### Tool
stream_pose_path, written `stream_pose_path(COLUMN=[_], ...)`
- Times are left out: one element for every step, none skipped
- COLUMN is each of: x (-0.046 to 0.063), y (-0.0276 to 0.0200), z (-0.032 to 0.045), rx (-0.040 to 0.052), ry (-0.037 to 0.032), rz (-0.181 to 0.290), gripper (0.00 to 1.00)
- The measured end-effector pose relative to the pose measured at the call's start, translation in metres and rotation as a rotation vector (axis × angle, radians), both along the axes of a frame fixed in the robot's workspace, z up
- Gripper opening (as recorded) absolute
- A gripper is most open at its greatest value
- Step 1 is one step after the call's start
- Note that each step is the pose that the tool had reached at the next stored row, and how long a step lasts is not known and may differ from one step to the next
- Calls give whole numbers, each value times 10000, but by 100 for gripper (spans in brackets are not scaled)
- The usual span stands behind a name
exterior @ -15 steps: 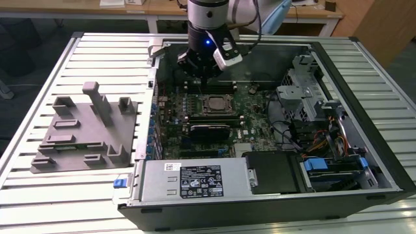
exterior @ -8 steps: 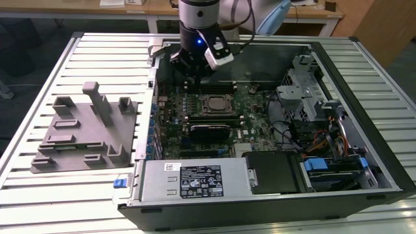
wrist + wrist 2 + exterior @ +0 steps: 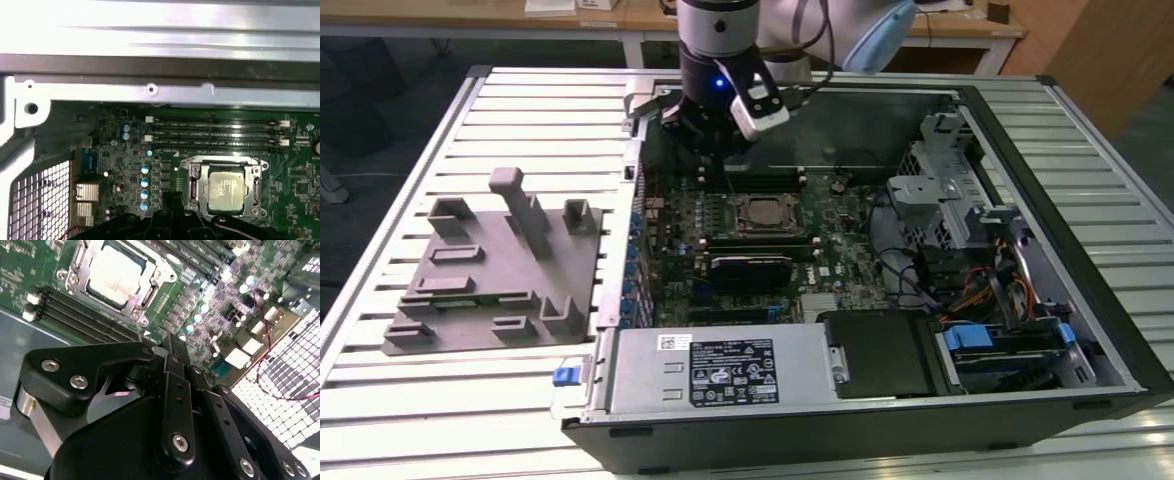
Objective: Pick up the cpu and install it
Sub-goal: 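Install the first cpu locking lever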
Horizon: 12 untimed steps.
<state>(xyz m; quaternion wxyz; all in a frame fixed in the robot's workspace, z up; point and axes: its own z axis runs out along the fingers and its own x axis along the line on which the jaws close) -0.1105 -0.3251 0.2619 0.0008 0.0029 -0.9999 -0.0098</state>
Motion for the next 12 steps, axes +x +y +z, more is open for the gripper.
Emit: stream_pose_path(x=[-7, -14, -24, -34, -44, -50, -53, -55, -55, -56, -56, -56], y=[24, 44, 58, 72, 82, 91, 106, 121, 139, 159, 177, 186], z=[-2, -4, -6, -10, -12, -15, -17, -19, -20, -21, -23, -25], rx=[0, 0, -1, 1, 0, 0, 0, 0, 0, -1, 0, -1], ry=[-1, 0, 0, -1, 0, -1, -1, 0, 0, 0, 0, 0], rz=[6, 15, 24, 35, 49, 70, 105, 142, 176, 208, 244, 282], gripper=[11, 11, 11, 11, 11, 11, 11, 11, 11, 11, 11, 11])
